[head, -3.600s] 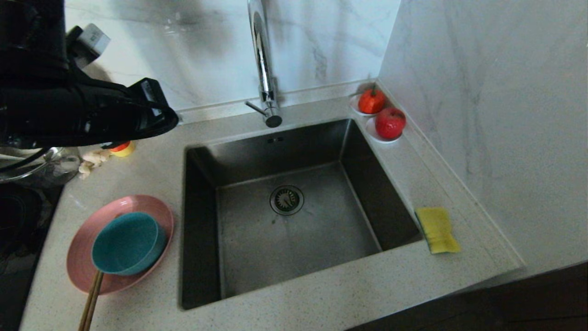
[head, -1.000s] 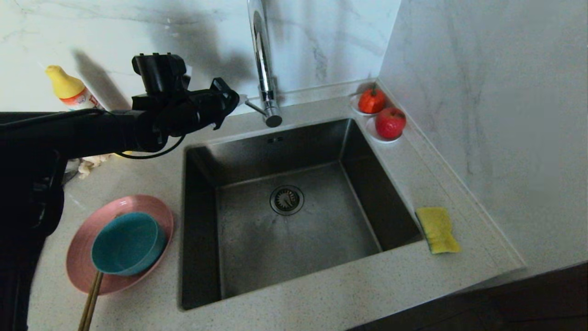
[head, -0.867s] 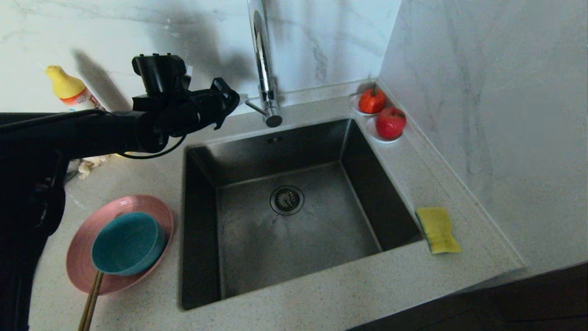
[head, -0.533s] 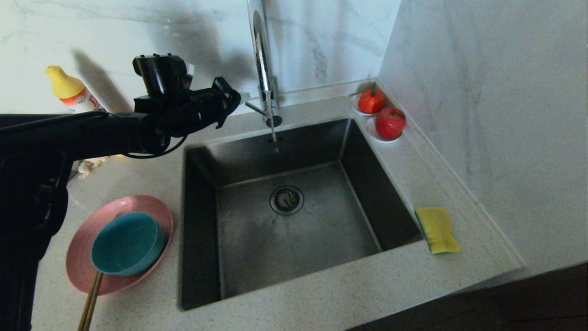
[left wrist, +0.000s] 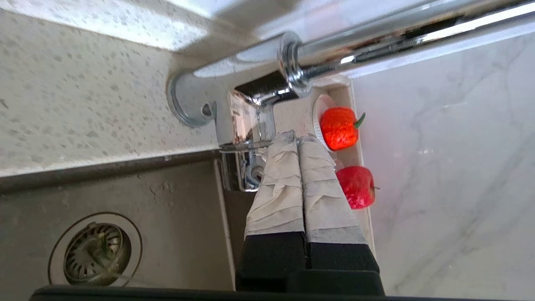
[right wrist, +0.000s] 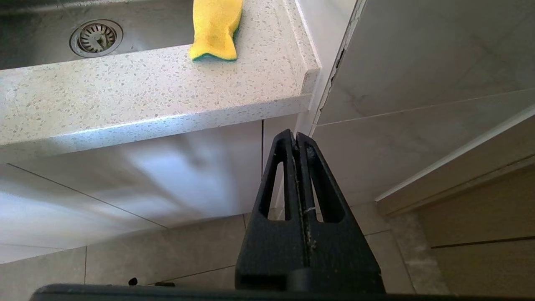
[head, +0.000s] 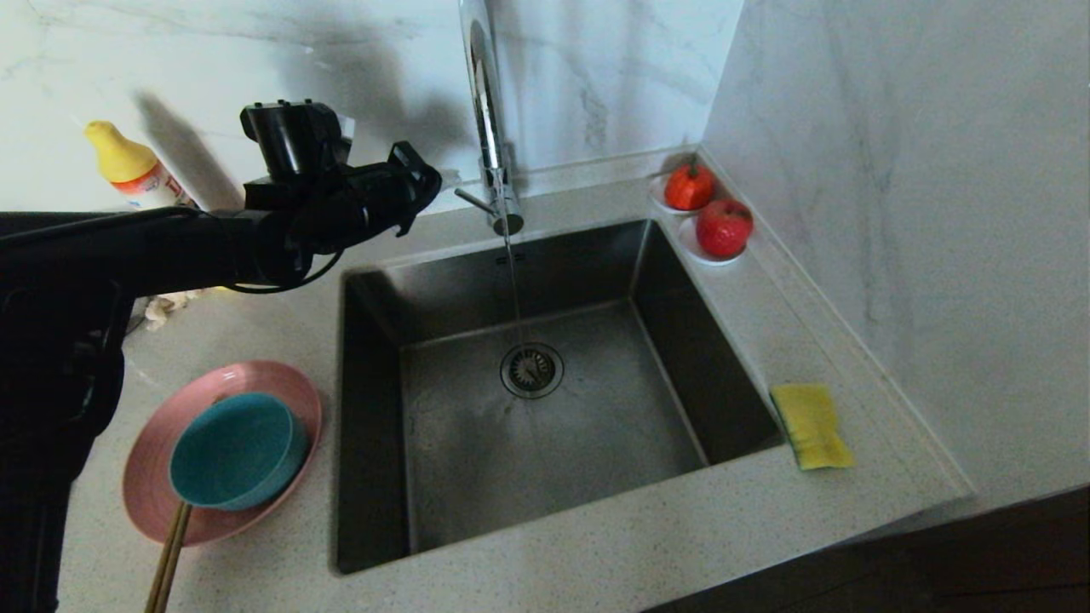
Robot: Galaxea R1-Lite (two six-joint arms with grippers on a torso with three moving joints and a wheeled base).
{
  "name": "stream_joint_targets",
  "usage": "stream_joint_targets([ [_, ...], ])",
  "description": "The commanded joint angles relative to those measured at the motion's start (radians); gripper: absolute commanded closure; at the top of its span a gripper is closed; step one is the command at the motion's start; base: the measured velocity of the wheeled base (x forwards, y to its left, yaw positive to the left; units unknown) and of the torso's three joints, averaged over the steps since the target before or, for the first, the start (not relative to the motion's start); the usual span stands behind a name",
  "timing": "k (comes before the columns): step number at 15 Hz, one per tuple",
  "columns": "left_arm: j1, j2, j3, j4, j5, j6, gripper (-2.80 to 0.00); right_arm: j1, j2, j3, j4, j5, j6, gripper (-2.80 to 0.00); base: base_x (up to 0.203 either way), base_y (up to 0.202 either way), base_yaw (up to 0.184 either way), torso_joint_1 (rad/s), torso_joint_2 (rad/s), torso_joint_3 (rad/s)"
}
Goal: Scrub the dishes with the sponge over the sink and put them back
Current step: Turn on the faucet
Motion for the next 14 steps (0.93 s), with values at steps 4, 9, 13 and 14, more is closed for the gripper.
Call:
stream_joint_targets([
  [4,-0.009,0.006,0.005,0.000,-0.003,-0.005,0.00,0.000,0.001,0.000,0.000,0.000,0.001,0.00,0.000,0.000,0.000,0.000,0.00,0.000],
  [9,-0.016,0.004,0.010,0.003,-0.001,-0.005,0.00,0.001,0.001,0.000,0.000,0.000,0.001,0.00,0.000,0.000,0.000,0.000,0.00,0.000],
  [13,-0.028,0.003,0.028,0.004,0.002,-0.003,0.00,0.001,0.001,0.000,0.000,0.000,0.001,0.00,0.000,0.000,0.000,0.000,0.00,0.000],
  [14,-0.028,0.001,0.028,0.004,0.002,-0.003,0.00,-0.001,0.001,0.000,-0.002,0.000,0.001,0.00,0.000,0.000,0.000,0.000,0.00,0.000],
])
